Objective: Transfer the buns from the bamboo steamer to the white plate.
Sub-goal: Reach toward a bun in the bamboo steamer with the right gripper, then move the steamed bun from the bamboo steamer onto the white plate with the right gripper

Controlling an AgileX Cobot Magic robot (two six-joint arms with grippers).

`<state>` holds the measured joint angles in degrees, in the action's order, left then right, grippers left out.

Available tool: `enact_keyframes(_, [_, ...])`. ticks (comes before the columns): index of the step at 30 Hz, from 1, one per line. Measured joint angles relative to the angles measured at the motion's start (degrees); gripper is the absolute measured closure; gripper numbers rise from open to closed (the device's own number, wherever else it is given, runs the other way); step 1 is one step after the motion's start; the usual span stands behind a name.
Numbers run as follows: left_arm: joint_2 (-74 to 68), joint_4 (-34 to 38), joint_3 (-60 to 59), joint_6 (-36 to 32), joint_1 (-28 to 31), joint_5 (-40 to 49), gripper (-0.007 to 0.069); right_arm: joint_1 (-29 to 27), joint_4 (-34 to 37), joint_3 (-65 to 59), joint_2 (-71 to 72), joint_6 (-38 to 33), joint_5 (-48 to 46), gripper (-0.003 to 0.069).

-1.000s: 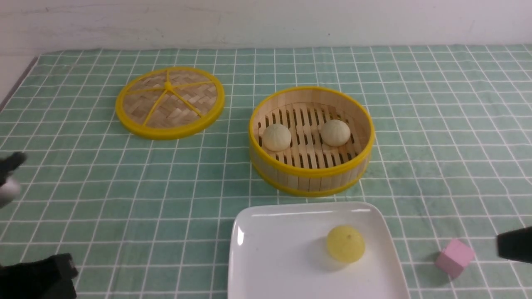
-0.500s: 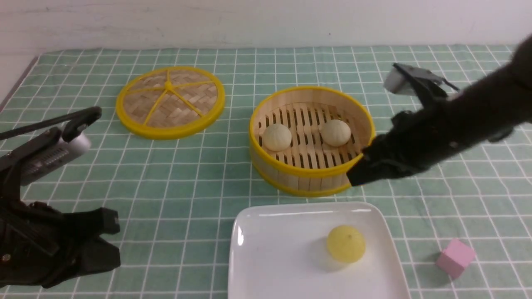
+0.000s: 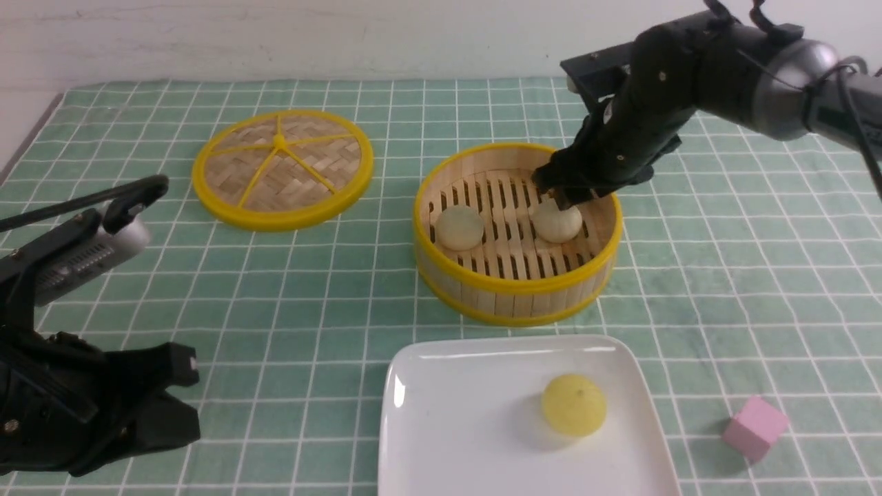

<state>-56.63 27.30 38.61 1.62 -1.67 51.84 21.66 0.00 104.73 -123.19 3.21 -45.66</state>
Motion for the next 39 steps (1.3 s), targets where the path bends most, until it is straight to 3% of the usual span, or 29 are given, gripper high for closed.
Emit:
enact_keyframes(4, [0.0, 0.0, 0.0, 0.0, 0.0, -0.4, 0.0581, 0.1, 0.3, 0.2, -1.7, 0.1, 0.0, 0.0432])
enact_keyframes(5, [0.0, 0.0, 0.0, 0.0, 0.0, -0.5, 0.0580, 0.2, 0.3, 0.4, -1.7, 0.1, -0.1, 0.0538])
enact_keyframes(6, [0.0, 0.0, 0.0, 0.0, 0.0, -0.5, 0.0580, 0.2, 0.4, 0.4, -1.5, 0.1, -0.3, 0.0599])
enact_keyframes(8, [0.0, 0.0, 0.0, 0.0, 0.0, -0.5, 0.0580, 0.2, 0.9, 0.4, -0.8, 0.0, -1.3, 0.0648])
enact_keyframes(15, [0.0, 0.0, 0.0, 0.0, 0.0, -0.6, 0.0573, 0.3, 4.8, -0.1, 7.7, -3.2, -13.0, 0.0655])
enact_keyframes(17, [0.0, 0.0, 0.0, 0.0, 0.0, -0.6, 0.0571, 0.4, 10.8, -3.9, 14.8, -6.6, -18.2, 0.0655])
enact_keyframes(22, [0.0, -0.2, 0.0, 0.0, 0.0, -0.6, 0.0565, 2.9, 18.7, -15.7, 24.3, -10.8, -18.6, 0.0655])
enact_keyframes(28, [0.0, -0.3, 0.0, 0.0, 0.0, -0.6, 0.0556, 12.4, 25.8, -40.1, 34.6, -12.6, -8.6, 0.0650])
enact_keyframes(34, [0.0, -0.4, 0.0, 0.0, 0.0, -0.6, 0.0549, 18.6, 27.9, -51.7, 36.1, -12.6, 2.1, 0.0641])
enact_keyframes(38, [0.0, -0.6, 0.0, 0.0, 0.0, -0.6, 0.0545, 19.5, 28.0, -54.8, 35.2, -12.6, 6.8, 0.0615])
enact_keyframes(39, [0.0, -0.7, 0.0, 0.0, 0.0, -0.6, 0.0540, 19.6, 28.0, -55.6, 34.8, -12.6, 8.5, 0.0573])
